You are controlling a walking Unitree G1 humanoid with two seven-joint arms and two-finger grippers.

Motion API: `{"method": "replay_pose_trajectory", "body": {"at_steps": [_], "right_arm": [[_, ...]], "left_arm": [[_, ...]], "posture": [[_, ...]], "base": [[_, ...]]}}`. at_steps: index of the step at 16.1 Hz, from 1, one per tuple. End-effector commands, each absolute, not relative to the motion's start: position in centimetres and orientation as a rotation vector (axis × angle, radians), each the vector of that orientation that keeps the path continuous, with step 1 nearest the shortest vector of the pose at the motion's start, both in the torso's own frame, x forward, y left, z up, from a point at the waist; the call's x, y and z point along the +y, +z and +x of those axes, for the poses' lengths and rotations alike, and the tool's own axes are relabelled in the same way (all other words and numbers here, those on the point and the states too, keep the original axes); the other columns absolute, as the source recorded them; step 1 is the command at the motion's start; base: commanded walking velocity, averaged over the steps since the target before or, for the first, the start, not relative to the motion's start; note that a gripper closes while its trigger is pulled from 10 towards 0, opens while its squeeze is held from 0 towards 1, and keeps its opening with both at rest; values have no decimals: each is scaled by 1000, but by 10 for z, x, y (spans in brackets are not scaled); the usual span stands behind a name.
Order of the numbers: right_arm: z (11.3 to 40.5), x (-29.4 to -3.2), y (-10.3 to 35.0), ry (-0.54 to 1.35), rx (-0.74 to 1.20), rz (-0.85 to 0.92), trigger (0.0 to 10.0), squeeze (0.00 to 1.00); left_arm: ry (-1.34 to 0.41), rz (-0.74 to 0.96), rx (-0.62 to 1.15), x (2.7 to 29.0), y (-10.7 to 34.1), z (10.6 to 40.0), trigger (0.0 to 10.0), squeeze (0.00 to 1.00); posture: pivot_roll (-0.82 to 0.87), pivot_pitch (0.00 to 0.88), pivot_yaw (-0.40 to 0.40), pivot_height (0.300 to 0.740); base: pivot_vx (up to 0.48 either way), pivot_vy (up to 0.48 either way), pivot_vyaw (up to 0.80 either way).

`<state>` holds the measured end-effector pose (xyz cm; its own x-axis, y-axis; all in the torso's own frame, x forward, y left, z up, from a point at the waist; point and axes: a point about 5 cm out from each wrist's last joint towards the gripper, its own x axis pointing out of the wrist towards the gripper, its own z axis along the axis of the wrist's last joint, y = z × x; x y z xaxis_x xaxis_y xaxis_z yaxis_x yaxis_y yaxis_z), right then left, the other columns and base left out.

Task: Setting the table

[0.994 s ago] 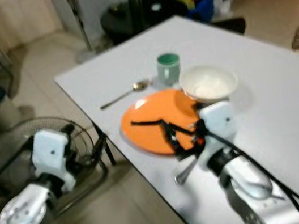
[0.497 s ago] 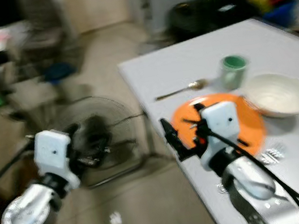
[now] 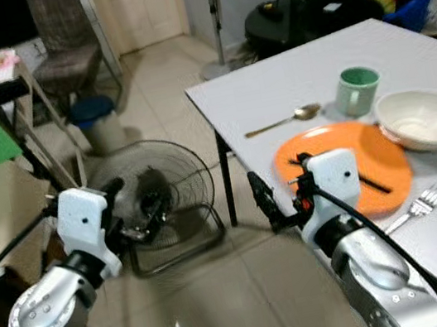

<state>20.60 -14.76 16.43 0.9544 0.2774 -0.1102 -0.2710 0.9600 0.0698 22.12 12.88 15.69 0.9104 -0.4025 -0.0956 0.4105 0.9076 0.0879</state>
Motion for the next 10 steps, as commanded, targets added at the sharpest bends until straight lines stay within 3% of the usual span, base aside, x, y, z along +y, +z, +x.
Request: {"method": "replay_pose_trajectory", "body": {"at_steps": [1, 2, 10], "right_arm": [[207, -144, 167, 287, 118, 63, 10000, 902], [208, -145, 166, 278, 127, 68, 10000, 0], [210, -145, 163, 270, 162, 96, 10000, 0]], "left_arm": [[-395, 115, 82, 134, 157, 222, 10000, 0], [-395, 116, 82, 135, 157, 222, 10000, 0], [-395, 116, 84, 136, 157, 224, 10000, 0]], "posture": [[80, 0, 46, 740], [80, 0, 46, 740], [80, 0, 45, 740]], "base": [[0, 326, 0], [0, 326, 0], [0, 322, 0]]}}
